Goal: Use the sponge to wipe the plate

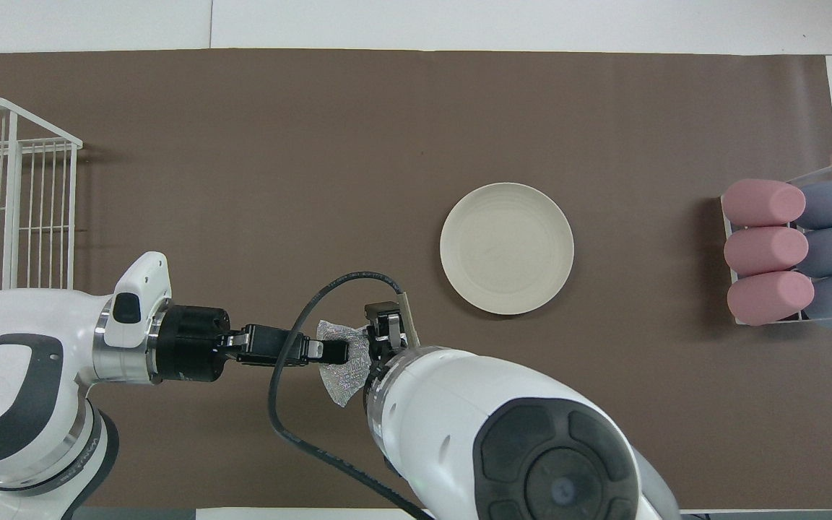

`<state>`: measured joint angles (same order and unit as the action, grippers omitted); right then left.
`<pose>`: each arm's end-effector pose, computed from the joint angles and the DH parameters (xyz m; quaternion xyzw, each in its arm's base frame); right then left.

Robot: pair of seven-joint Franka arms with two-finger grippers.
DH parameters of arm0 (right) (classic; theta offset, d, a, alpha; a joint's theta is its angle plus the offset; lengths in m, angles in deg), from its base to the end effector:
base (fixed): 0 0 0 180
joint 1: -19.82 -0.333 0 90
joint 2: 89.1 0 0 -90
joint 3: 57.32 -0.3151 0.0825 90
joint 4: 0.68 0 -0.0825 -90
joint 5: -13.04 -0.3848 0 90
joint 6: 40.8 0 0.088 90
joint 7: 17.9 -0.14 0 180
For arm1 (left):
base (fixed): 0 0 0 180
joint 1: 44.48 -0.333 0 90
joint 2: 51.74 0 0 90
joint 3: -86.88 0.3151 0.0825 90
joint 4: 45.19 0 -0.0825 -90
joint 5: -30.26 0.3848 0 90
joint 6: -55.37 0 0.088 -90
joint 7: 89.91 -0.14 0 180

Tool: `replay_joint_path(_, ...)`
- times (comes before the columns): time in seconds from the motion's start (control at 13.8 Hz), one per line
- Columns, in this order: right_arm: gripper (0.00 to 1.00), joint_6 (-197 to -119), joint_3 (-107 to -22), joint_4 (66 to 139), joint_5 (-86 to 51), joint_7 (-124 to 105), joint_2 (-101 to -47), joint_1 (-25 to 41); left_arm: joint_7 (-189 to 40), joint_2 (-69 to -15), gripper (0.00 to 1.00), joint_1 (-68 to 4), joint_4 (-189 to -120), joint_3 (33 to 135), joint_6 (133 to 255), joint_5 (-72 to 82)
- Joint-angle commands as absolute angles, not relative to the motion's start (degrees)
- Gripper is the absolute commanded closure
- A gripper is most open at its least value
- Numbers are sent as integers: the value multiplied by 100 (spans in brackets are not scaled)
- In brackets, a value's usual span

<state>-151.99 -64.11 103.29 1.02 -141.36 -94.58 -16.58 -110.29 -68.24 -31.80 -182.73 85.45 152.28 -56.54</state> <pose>0.3940 0.4012 0.5636 -0.7390 0.6577 0.0822 0.1202 0.4027 -0.2339 0.4700 0.7472 0.0030 -0.1151 0.6546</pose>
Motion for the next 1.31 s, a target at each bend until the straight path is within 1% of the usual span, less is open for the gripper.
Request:
replay_joint_path(0.0, 0, -15470, -6409, 10628, 152, -14104, -9630, -1639, -11144, -7003, 100, -3174, -18467, 8609, 15091, -5780)
replay_joint_path(0.15, 1, -15671, -6409, 10672, 152, -14138, -9613, -1656, -11144, -7003, 100, -3183, -18467, 8609, 15055, -5772)
replay_joint_path(0.22, 16, -15751, -6426, 10707, 152, -14121, -9613, -1656, -11144, -7011, 100, -3183, -18484, 8618, 15038, -5763)
replay_joint_path(0.29, 44, -15752, -6435, 10707, 152, -14086, -9613, -1656, -11144, -7029, 100, -3200, -18484, 8618, 14994, -5763)
replay_joint_path(0.36, 68, -15752, -6426, 10707, 152, -14016, -9613, -1656, -11144, -7029, 100, -3200, -18484, 8618, 14994, -5754)
replay_joint_path(0.51, 95, -15717, -6426, 10707, 152, -13692, -9604, -1674, -11135, -7029, 100, -3209, -18484, 8618, 14985, -5745)
replay_joint_path(0.58, 100, -15708, -6426, 10698, 152, -13577, -9604, -1657, -11135, -7029, 100, -3227, -18484, 8627, 14968, -5736)
replay_joint_path(0.94, 100, -15725, -6426, 10681, 152, -13471, -9587, -1648, -11153, -7020, 100, -3271, -18476, 8609, 14967, -5675)
replay_joint_path(1.02, 100, -15717, -6426, 10681, 152, -13462, -9587, -1639, -11101, -7029, 31, -3271, -18467, 8609, 14985, -5640)
replay_joint_path(1.09, 100, -15708, -6426, 10681, 161, -13401, -9587, -1639, -11065, -7038, 0, -3271, -18458, 8600, 14985, -5631)
replay_joint_path(1.23, 100, -15699, -6426, 10707, 248, -13356, -9587, -1613, -10960, -7038, 0, -3271, -18449, 8600, 15020, -5622)
